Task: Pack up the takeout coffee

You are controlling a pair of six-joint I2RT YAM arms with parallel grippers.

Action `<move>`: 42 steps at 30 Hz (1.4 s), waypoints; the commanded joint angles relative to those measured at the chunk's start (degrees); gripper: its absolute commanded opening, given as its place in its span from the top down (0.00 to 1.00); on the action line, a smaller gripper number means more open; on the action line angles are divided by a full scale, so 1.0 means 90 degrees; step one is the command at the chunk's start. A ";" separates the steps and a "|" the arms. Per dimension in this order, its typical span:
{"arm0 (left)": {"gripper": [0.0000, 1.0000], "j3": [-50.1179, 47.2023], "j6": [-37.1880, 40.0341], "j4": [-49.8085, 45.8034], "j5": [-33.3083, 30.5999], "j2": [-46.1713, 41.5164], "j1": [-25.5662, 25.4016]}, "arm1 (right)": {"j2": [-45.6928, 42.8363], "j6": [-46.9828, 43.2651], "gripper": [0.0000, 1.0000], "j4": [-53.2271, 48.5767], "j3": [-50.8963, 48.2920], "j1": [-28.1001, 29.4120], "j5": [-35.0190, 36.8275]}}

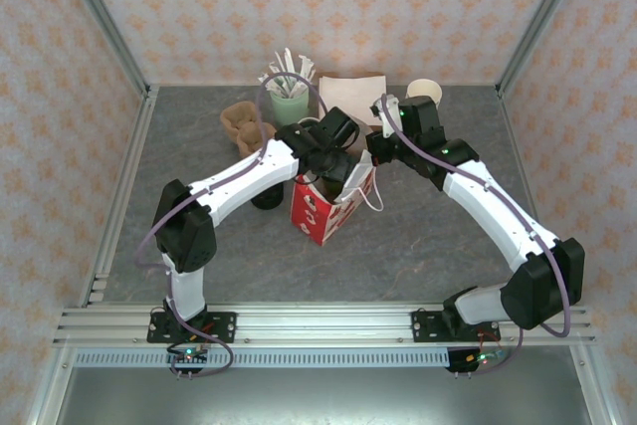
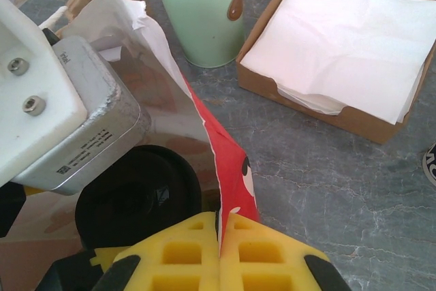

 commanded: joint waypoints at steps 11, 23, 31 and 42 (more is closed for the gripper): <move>0.27 0.0109 -0.0162 -0.0126 0.0322 0.0092 0.0060 | -0.0131 0.0034 1.00 -0.0054 0.0087 -0.0038 0.0085; 0.13 0.0286 -0.0078 -0.0197 0.0658 0.0491 0.0060 | -0.0037 -0.0005 1.00 -0.0051 0.0158 -0.0035 0.0040; 0.11 0.0315 -0.0082 -0.0207 0.0575 0.0390 0.0098 | 0.0010 -0.0044 1.00 -0.0070 0.0226 -0.0034 -0.0001; 0.05 0.0599 -0.0112 -0.0411 0.0571 0.0241 0.0170 | 0.0051 -0.0073 1.00 -0.0104 0.0265 -0.0040 0.0039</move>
